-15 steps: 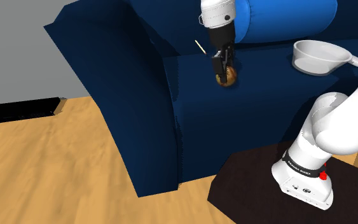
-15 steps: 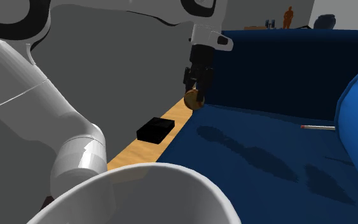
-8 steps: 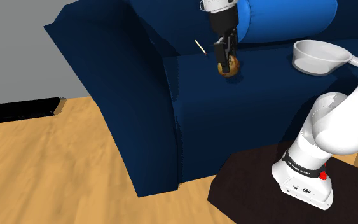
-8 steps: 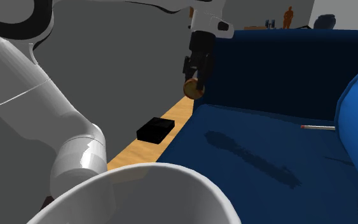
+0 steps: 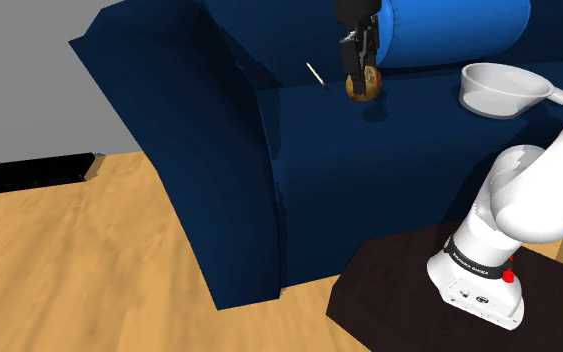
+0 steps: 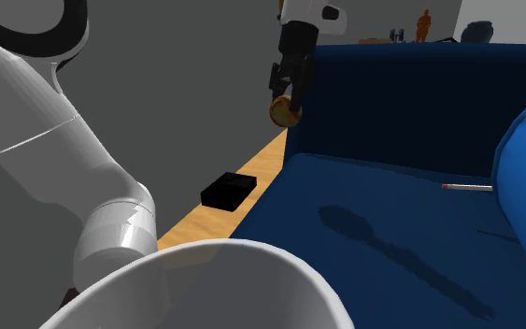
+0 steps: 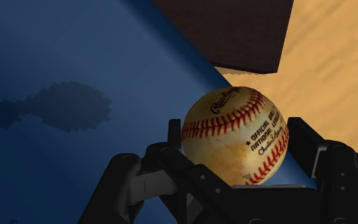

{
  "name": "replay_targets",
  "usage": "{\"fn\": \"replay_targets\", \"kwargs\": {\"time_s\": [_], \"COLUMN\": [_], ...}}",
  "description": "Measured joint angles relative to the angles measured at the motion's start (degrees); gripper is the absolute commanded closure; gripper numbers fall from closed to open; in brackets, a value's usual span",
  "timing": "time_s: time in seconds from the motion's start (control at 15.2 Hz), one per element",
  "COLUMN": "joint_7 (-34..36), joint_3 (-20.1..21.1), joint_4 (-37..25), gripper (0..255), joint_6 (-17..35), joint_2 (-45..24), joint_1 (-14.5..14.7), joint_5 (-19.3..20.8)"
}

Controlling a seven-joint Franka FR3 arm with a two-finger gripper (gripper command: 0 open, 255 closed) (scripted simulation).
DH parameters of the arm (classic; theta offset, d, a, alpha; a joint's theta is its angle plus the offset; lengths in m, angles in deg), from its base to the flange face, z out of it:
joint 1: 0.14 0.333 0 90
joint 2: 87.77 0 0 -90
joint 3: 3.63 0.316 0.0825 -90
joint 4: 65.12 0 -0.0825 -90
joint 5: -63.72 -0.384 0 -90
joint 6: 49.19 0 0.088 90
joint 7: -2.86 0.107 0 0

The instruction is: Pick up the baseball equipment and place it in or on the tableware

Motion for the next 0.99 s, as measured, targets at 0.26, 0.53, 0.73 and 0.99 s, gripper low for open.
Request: {"fn": "replay_targets", "kwargs": {"time_s": [0.26, 0.53, 0.73, 0.99], "joint_7": [0.1, 0.2, 0.0, -1.8], "joint_3": [0.2, 0.4, 0.4, -0.6], "joint_4": [-4.9, -10.0, -13.8, -14.3], "gripper": [255, 255, 255, 255], "joint_6": [-3.3, -6.5, -9.2, -10.8], "joint_2": [-1.6, -3.6, -4.7, -3.6], "joint_1": [-0.1, -0.2, -0.3, -0.7], "joint_5": [0.2, 0.6, 0.9, 1.5]}}
